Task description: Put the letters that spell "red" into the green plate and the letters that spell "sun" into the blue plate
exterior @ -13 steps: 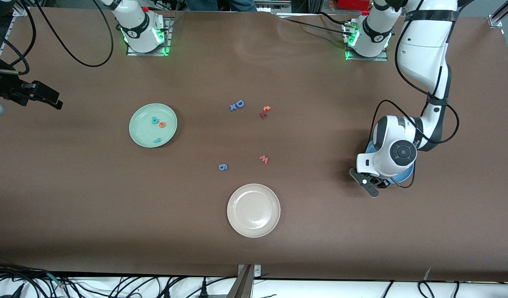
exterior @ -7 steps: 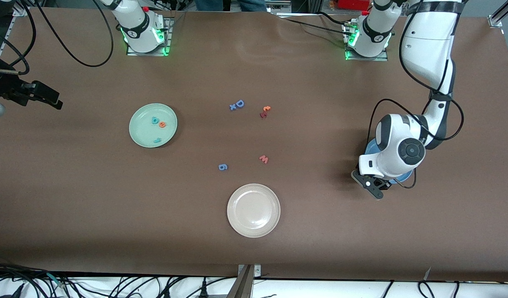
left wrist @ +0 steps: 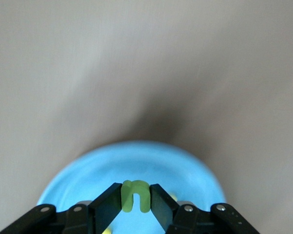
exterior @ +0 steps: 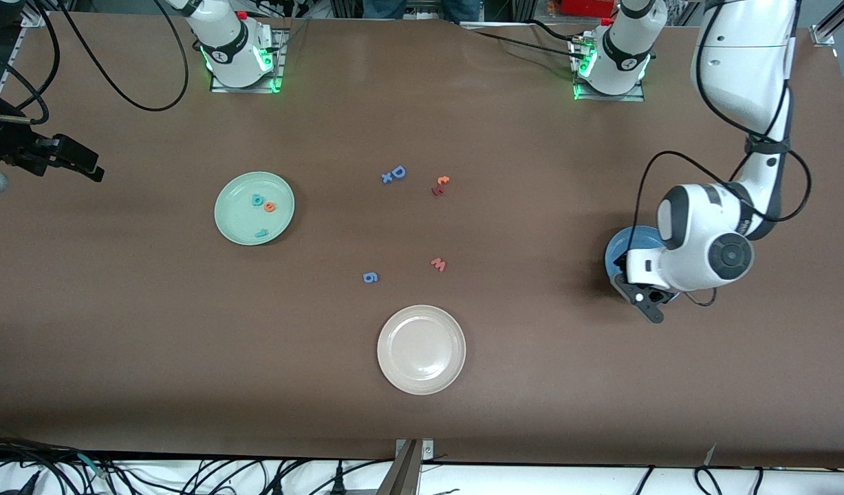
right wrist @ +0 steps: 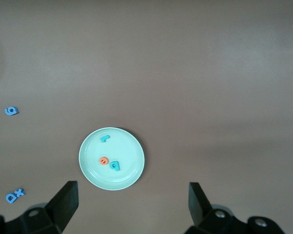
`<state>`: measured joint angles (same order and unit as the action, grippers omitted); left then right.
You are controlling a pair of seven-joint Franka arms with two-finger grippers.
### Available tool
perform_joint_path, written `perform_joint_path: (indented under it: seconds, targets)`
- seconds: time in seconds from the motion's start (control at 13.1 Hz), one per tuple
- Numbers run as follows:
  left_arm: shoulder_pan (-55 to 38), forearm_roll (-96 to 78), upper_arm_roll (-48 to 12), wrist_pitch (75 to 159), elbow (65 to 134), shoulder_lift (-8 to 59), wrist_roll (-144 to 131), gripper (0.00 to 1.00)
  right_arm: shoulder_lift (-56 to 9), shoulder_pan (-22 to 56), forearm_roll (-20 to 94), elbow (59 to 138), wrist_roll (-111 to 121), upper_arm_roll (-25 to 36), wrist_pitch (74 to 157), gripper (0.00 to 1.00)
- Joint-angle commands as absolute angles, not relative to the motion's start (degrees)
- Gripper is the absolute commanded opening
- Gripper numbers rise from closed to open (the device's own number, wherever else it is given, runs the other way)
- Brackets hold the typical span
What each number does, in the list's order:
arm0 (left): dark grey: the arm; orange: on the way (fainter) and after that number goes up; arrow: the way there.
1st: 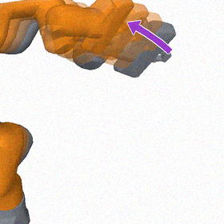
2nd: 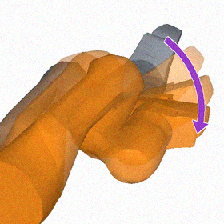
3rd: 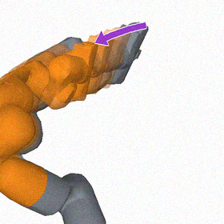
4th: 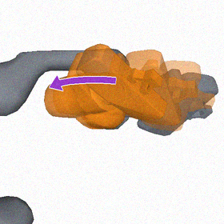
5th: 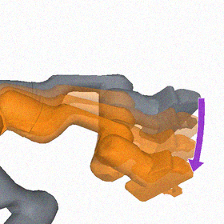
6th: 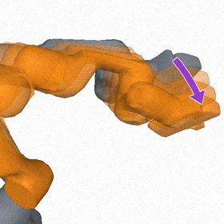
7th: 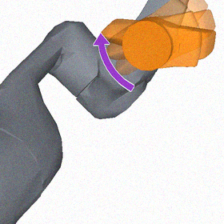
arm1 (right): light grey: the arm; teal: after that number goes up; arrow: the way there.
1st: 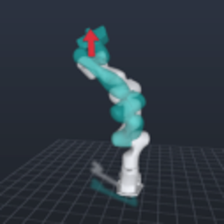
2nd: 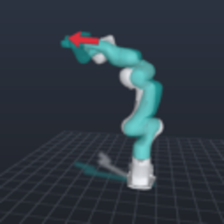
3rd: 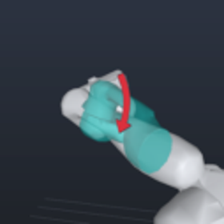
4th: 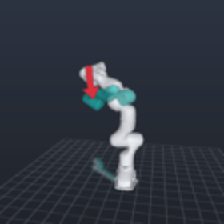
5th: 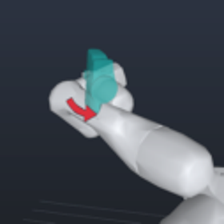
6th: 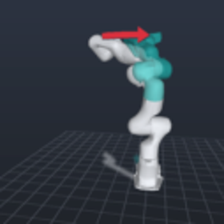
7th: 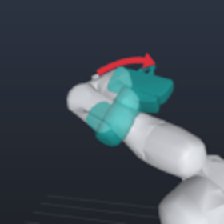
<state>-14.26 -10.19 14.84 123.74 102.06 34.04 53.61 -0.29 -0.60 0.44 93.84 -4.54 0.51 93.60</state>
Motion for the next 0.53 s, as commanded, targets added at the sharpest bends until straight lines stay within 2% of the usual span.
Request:
perform_joint_path:
  seconds: [0.0,0.08,0.15,0.23,0.3,0.46]
  targets:
    - [-13.63,-11.07,16.44,119.80,103.18,33.05,58.88,0.12,-0.53,-0.88,1.23,92.99,-4.04,0.44,92.99,1.00]
    - [-13.54,-11.07,16.44,119.71,103.71,33.57,58.89,0.15,-0.53,-0.97,1.23,92.99,-4.04,0.44,92.99,1.00]
    - [-13.54,-11.34,16.35,119.79,104.06,34.18,58.54,0.23,-0.53,-0.88,1.23,92.99,-4.04,0.44,93.08,1.00]
    - [-13.71,-11.51,16.26,119.79,103.98,34.71,58.27,0.53,-0.53,-0.88,1.23,92.99,-4.04,0.44,93.08,1.00]
    - [-13.71,-11.77,16.17,119.79,104.06,34.80,58.18,1.00,-0.53,-0.97,1.23,92.99,-4.04,0.44,93.08,1.00]
    - [-13.71,-12.57,16.17,119.79,103.19,33.76,58.27,1.00,-0.53,-0.97,1.23,92.99,-4.04,0.44,93.08,1.00]
